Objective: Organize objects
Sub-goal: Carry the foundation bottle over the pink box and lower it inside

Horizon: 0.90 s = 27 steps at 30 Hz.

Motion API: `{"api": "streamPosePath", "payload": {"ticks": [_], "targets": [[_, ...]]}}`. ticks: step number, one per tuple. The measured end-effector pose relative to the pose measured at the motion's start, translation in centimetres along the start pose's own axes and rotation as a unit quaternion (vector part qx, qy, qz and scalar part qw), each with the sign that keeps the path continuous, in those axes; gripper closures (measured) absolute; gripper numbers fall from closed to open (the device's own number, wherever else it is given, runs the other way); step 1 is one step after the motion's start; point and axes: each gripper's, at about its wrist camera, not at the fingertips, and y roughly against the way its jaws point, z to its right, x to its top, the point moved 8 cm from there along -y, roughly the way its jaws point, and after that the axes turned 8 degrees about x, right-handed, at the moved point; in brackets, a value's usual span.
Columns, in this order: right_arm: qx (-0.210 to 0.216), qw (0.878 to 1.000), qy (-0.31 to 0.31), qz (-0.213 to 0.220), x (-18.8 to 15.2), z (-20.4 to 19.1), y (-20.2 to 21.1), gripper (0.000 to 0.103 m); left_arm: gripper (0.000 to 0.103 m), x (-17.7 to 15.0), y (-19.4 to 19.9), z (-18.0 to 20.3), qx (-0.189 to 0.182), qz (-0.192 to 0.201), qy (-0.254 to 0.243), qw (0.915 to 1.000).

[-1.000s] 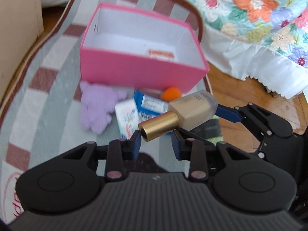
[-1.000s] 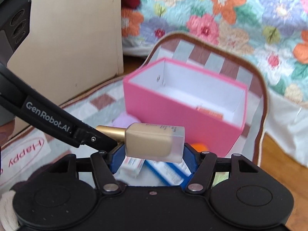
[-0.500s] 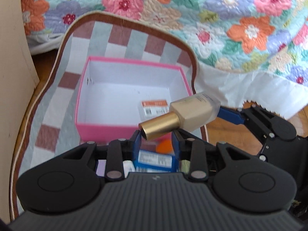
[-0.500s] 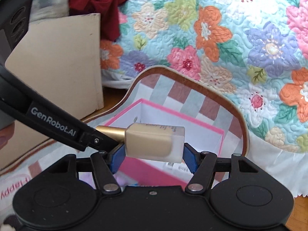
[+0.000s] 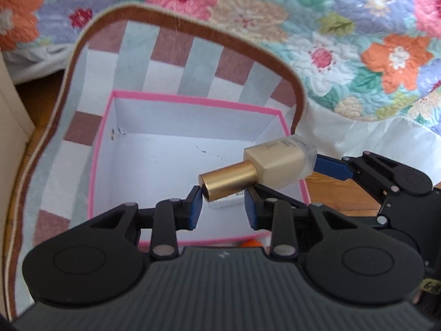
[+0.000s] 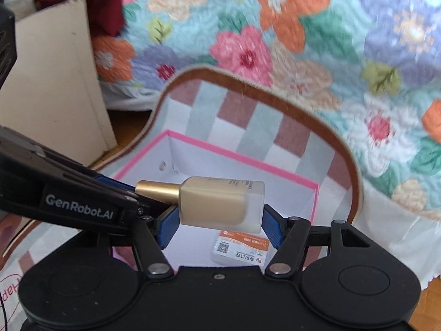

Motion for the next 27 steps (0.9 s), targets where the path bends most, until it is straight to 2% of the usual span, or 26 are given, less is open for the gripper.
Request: {"api": "streamPosePath", "payload": {"ticks": [9, 18, 23, 27], "targets": [[-0.017, 0.999, -0.033, -0.036, -1.9, 3.4, -5.0, 0.035, 0.073, -0.2, -7.2, -0.8, -0.046, -0.046, 0.068, 0.9955], [-0.014, 0.997, -0.045, -0.058, -1.8, 4.4, -8.5, 0.035, 0.073, 0.7, -10.7, -2.1, -0.043, -0.071, 0.084, 0.993], [-0.019, 0.996, -0.049, -0.07, -1.3, 5.0, -10.2, 0.035, 0.073, 1.2, -12.9, -3.4, -0.059, -0.099, 0.138, 0.9838], [-0.021, 0.994, -0.064, -0.083, -1.2, 5.9, -11.4, 0.035, 0.073, 1.7, -14.5, -3.1, -0.052, -0.113, 0.136, 0.9828]]}}
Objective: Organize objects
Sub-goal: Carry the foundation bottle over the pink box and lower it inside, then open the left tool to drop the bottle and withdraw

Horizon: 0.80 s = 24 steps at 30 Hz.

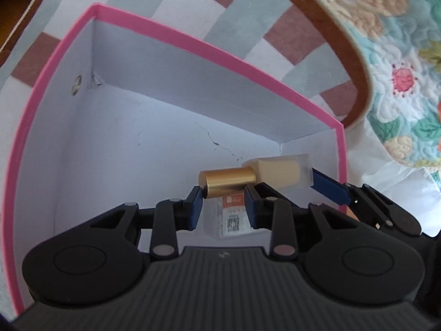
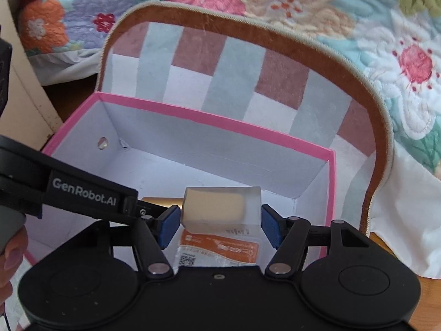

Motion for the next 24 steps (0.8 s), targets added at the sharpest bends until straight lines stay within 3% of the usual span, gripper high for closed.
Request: {"api": "streamPosePath", "payload": {"ticks": [4, 7, 10, 13, 15, 16, 20, 24], "targets": [[-0.014, 0.999, -0.032, -0.026, 0.3, 1.5, -1.0, 0.034, 0.073, 0.4, -1.3, 0.0, -0.014, 0.0, 0.033, 0.9993], [-0.033, 0.998, -0.045, -0.018, 0.5, 2.3, 0.0, 0.031, 0.073, 0.1, -1.6, -0.2, -0.019, 0.001, 0.054, 0.9983], [-0.003, 0.998, -0.061, 0.001, 0.4, 2.6, 2.4, 0.032, 0.072, -0.6, -1.6, -0.1, 0.008, 0.009, 0.031, 0.9995], [0.027, 0.998, -0.049, 0.003, -0.5, 2.4, 4.2, 0.051, 0.072, -1.9, -2.2, 0.5, 0.032, -0.008, -0.01, 0.9994], [0.033, 0.999, -0.032, -0.007, -1.3, 2.2, 4.7, 0.068, 0.072, -2.7, -2.8, 1.0, 0.037, -0.025, -0.02, 0.9988], [0.037, 0.999, -0.023, -0.011, -1.7, 2.0, 4.9, 0.071, 0.072, -3.0, -3.2, 1.2, 0.038, -0.032, -0.018, 0.9986], [0.036, 0.999, -0.007, -0.016, -3.2, 1.9, 5.7, 0.073, 0.07, -3.6, -4.4, 2.3, 0.044, -0.05, -0.004, 0.9978], [0.026, 1.0, -0.012, -0.008, -4.0, 3.0, 6.4, 0.073, 0.074, -4.0, -4.9, 3.7, 0.035, -0.044, -0.012, 0.9983]]}}
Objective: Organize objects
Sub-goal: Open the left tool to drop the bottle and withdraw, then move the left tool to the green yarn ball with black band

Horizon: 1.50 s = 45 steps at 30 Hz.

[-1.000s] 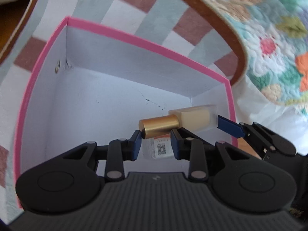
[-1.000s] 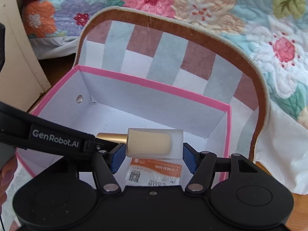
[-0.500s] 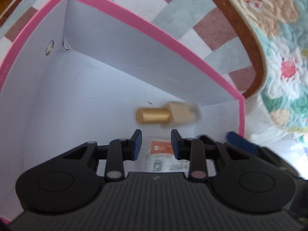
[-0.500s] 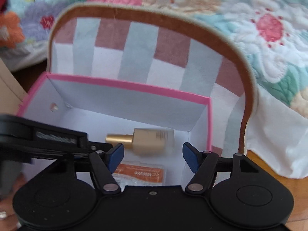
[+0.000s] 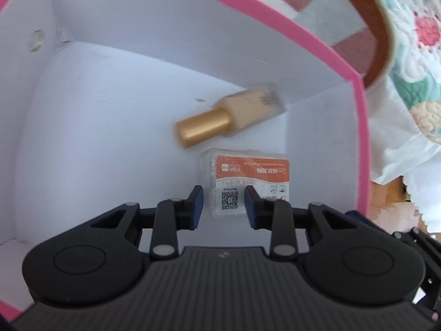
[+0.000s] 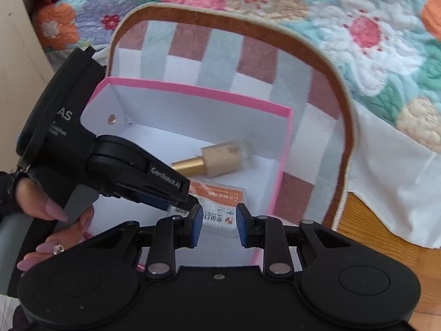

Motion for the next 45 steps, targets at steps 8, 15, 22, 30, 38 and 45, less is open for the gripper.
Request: {"api": "streamPosePath", "payload": {"ticks": [8, 15, 22, 30, 38, 45], "targets": [[0.019, 0.999, -0.043, 0.026, -0.9, 0.8, 1.5, 0.072, 0.07, -0.3, 1.9, 1.3, 0.008, 0.068, -0.061, 0.9958], [0.038, 0.998, -0.049, 0.026, -3.2, -2.0, 3.7, 0.071, 0.06, -4.0, 8.1, 0.2, 0.01, 0.076, -0.106, 0.9914], [0.038, 0.999, -0.012, 0.014, -3.9, -5.4, 7.4, 0.066, 0.046, -7.4, 15.7, -2.3, 0.042, 0.113, -0.117, 0.9857], [0.05, 0.998, 0.033, 0.01, -4.1, -9.5, 12.5, 0.042, 0.042, -10.3, 21.6, -2.9, 0.042, 0.101, -0.115, 0.9873], [0.098, 0.994, 0.056, 0.012, -5.9, -12.3, 16.7, 0.015, 0.02, -12.8, 26.2, -3.6, 0.105, 0.131, -0.133, 0.9768], [0.13, 0.989, 0.069, -0.007, -8.9, -13.6, 19.1, 0.014, 0.01, -17.5, 27.2, -3.8, 0.12, 0.111, -0.157, 0.974]]}}
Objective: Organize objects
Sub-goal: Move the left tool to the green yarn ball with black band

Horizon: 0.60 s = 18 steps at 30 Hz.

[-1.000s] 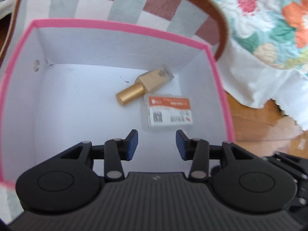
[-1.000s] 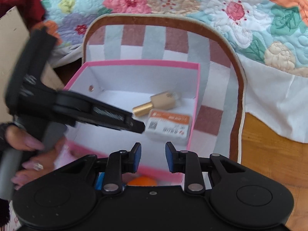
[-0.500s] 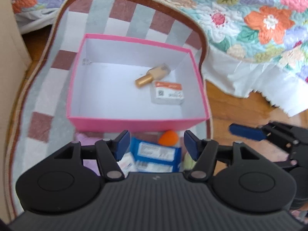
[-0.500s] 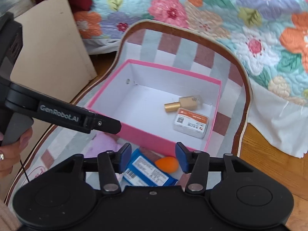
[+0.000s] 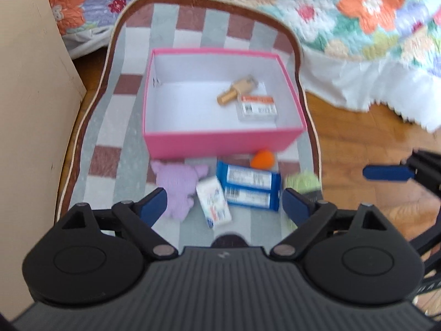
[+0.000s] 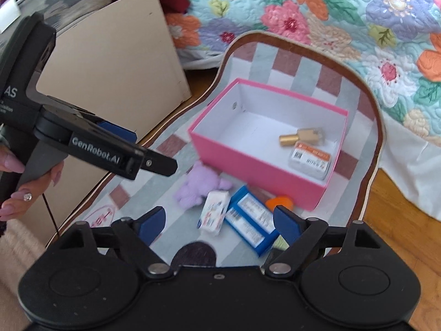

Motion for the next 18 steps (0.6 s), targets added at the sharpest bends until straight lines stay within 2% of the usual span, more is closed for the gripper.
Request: {"api": "streamPosePath", "payload": {"ticks": [2, 5, 9, 13, 18], "targets": [[0.016, 1.0, 0.008, -0.007, -1.1, -0.4, 0.1, 0.014, 0.008, -1.6, -0.1, 0.5, 0.006, -0.008, -0.013, 0.9999], [0.015, 1.0, 0.003, -0.022, -3.0, 0.1, -0.4, 0.014, 0.008, -3.9, -0.9, 1.2, 0.005, -0.033, -0.018, 0.9993], [0.014, 0.999, -0.003, -0.029, -5.4, 0.9, -0.9, 0.014, 0.008, -6.1, -2.2, 2.5, -0.001, -0.045, -0.03, 0.9985], [0.018, 0.999, -0.007, -0.028, -7.8, 1.9, -1.5, 0.014, 0.008, -7.1, -3.9, 3.8, 0.002, -0.045, -0.042, 0.9981], [0.003, 1.0, 0.0, -0.029, -10.0, 3.3, -2.9, 0.015, 0.008, -7.2, -5.9, 6.1, -0.033, -0.04, -0.023, 0.9984]]}}
